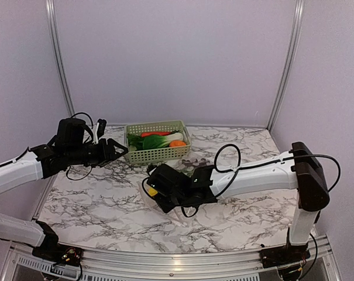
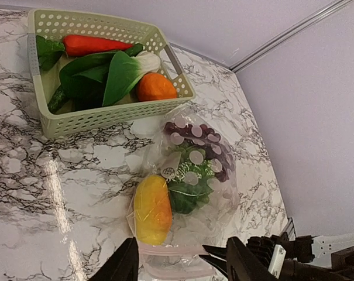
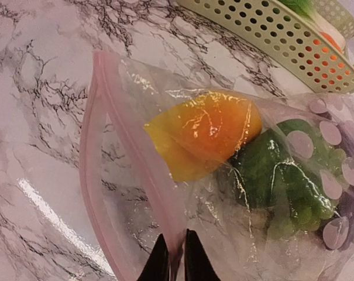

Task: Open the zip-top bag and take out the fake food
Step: Adjust the zipper food storage bag at the center of the board.

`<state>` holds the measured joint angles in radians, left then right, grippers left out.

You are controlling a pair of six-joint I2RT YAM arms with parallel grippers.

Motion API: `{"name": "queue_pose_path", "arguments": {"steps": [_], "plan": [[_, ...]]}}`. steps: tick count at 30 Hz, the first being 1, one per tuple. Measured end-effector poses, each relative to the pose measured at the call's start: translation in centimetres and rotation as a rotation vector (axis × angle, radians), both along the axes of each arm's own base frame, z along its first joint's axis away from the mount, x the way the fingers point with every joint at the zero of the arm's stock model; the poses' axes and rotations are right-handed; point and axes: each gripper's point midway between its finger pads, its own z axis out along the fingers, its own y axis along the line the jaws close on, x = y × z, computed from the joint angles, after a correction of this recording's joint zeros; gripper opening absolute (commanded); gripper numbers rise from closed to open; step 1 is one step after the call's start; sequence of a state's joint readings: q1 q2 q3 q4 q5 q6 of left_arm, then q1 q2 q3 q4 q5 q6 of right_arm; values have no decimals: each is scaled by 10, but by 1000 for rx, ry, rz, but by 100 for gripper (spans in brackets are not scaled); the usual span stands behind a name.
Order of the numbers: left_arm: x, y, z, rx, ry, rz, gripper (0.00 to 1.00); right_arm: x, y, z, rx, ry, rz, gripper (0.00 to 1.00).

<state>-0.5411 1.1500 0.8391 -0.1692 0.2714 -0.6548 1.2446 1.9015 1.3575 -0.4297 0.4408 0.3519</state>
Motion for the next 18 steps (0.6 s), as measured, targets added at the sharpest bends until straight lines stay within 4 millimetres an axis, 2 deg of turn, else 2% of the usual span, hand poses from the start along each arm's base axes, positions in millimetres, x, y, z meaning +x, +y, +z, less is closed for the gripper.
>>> {"name": "queue_pose_path", "arguments": {"steps": [5,9,13,18], "plan": [[-30,-15,-25,-23,55,-57,46,6,19,10,37,-2,-8,0],[-50,-19,-50,-41,103,-76,42,8,38,13,67,16,5,0],[-65,-23,-72,-50,146,-84,39,8,47,13,106,59,10,0],[-70,-26,-83,-79,160,-74,34,15,53,16,172,117,2,0]]}}
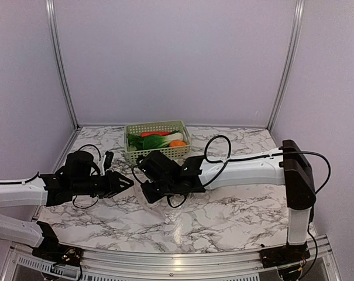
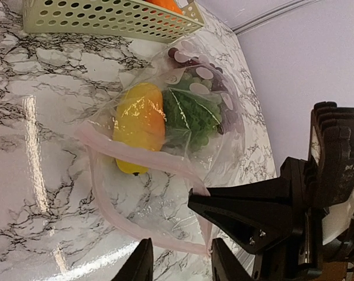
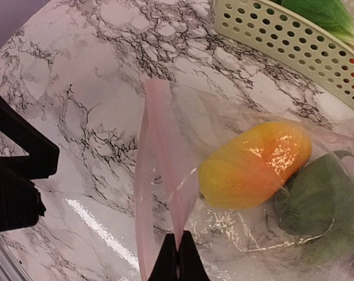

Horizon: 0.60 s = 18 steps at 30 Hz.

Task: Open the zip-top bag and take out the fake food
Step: Adjust the zipper food storage bag at the center of the board.

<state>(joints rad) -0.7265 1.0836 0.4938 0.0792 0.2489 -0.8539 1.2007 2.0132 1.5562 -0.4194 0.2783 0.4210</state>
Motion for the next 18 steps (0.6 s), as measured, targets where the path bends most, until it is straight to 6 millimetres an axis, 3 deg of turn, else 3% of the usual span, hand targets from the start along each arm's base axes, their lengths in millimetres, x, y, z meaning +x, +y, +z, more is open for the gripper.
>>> {"name": "queue_pose_path", "arguments": {"steps": [9,13,18], "plan": [[14,-6,-11,-38,18,62,28,4,18,19,116,50,13,0],[20,-6,-18,-42,25,92,27,3,30,35,176,56,31,0],[26,-4,-32,-43,37,133,29,2,36,40,214,76,43,1]]}}
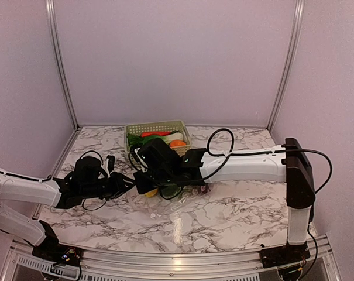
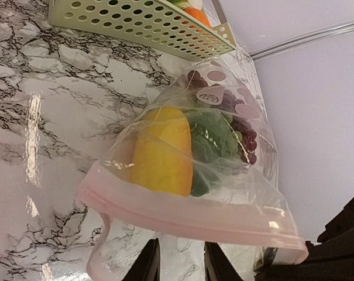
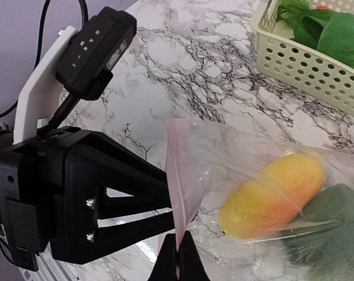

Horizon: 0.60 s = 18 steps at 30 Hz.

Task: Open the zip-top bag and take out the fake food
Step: Adjust the zipper food storage bag at the center of the board.

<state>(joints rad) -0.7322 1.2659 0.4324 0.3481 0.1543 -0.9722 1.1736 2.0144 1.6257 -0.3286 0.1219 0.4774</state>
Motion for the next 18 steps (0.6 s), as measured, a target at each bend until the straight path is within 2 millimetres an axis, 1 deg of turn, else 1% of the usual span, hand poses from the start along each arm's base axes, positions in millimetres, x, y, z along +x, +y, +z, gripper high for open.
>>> {"name": "queue_pose_path", "arguments": {"steps": [1,3,4,7,9,10,13,15,16,18], "plan": [[2,-1,-2,-1,2,6,30,0,1,0,5,4,2,7],[6,-3,-10,5,8,13,31,-1,2,1,15,11,3,23],[7,-3,-14,10,14,16,32,-1,3,2,19,11,8,29],[10,-5,-27,26,30,18,37,-1,3,1,32,15,8,36],[11,-6,-32,32,37,19,40,-1,-3,-3,29,22,0,45],[12,-7,-34,31,37,19,41,-1,-9,-7,21,25,-1,48],[14,-11,-35,21,29,15,43,5,-32,-13,11,41,-33,49],[15,-15,-35,15,22,8,43,17,-48,-13,8,47,-67,47],[15,-17,-35,10,19,5,43,24,-54,-13,9,46,-83,45],[15,-21,-37,4,16,0,43,42,-63,-10,21,41,-119,36]]}}
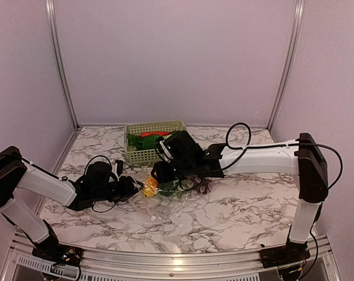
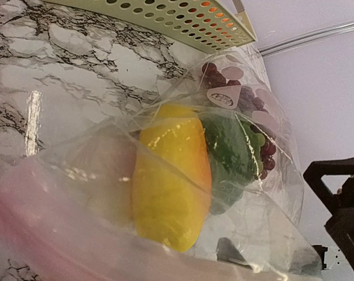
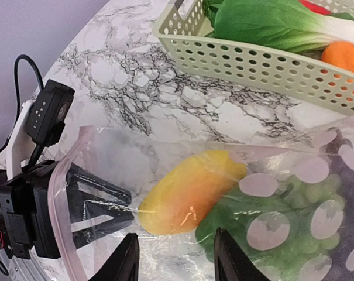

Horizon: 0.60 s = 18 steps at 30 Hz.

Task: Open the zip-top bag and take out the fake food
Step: Adjust the zipper food storage bag at the center of the board, then pick up the fake fruit from the zipper food storage bag.

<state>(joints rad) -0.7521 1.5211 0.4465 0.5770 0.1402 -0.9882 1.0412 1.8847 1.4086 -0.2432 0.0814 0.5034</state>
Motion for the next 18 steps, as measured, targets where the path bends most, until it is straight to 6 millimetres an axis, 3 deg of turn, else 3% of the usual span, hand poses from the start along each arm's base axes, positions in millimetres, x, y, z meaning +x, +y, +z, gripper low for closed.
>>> {"name": "queue_pose_path", "arguments": {"steps": [4,9,13,18], "plan": [[1,-4,-5,2,4,-5,47,28,-12,0,13,8,-43,23],[4,-10,-4,6,-7,-9,51,60,-4,-17,0,20,-65,17],[10,-16,-1,24,-21,-12,54,66,5,-42,-51,36,-57,13],[16,-20,0,69,-41,-14,57,67,1,-62,-118,39,-59,10]]}}
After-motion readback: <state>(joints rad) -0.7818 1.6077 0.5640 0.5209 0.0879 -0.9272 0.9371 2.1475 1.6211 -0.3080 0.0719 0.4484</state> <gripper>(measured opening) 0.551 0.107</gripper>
